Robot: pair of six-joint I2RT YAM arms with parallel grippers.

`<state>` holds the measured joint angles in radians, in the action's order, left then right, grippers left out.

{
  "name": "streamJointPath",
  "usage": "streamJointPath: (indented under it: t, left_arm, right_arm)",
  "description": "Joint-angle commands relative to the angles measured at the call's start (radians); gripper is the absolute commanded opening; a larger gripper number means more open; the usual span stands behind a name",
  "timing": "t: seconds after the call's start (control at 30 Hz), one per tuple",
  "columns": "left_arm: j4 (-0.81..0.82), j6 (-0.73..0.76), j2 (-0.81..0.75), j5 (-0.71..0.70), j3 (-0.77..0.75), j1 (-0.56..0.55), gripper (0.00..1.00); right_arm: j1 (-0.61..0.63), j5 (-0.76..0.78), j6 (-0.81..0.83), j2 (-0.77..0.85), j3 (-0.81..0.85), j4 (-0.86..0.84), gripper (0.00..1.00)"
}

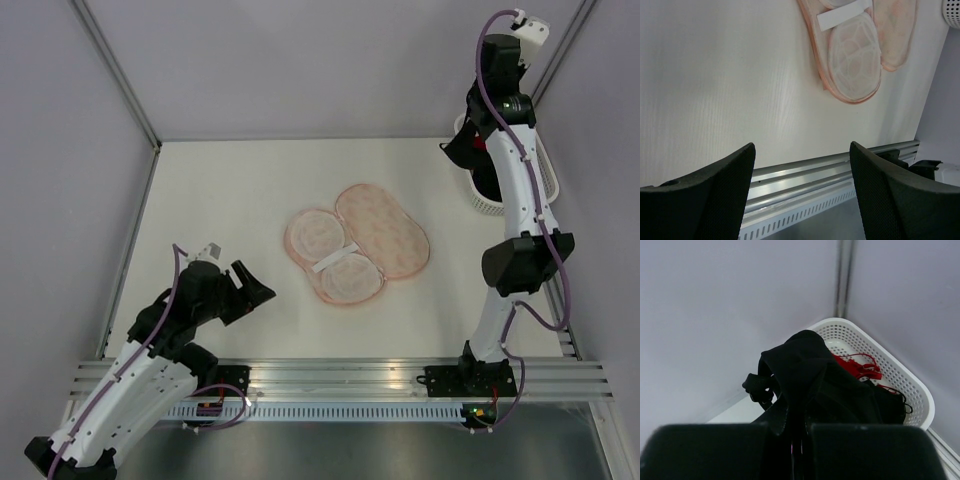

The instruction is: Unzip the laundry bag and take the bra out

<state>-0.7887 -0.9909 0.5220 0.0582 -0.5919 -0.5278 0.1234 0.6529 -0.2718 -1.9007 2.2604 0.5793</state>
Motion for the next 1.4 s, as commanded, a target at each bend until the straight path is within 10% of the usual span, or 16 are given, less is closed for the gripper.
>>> streamJointPath:
  t: [0.0, 0.4, 0.83, 1.0, 1.17, 1.37]
  left_arm:
    - [-0.041, -0.008, -0.016, 0.017, -0.048, 0.002, 0.80]
    - [-0.061, -0.012, 0.015, 0.012, -0.010, 0.002, 0.80]
    - [-0.032, -0.026, 0.003, 0.046, 0.017, 0.002, 0.80]
    - [-0.032, -0.035, -0.025, 0.051, 0.023, 0.002, 0.80]
    - [-0.032, -0.040, -0.045, 0.051, 0.023, 0.002, 0.80]
    - [-0.030, -0.038, -0.071, 0.037, 0.000, 0.002, 0.82]
  right_arm:
    - [-0.082, -0.016, -0.056, -0.105, 0.083, -0.091, 0.00]
    - [-0.243, -0.061, -0.118, -0.307, 0.163, -0.200, 0.00]
    - [-0.274, -0.237, -0.265, -0.440, -0.077, 0.083, 0.10]
    - [-0.272, -0.354, -0.221, -0.397, -0.134, 0.065, 0.32]
    - [-0.272, -0.389, -0.149, -0.321, -0.068, 0.093, 0.95]
    - [-0.271, -0.391, -0.116, -0.140, -0.024, 0.071, 0.98]
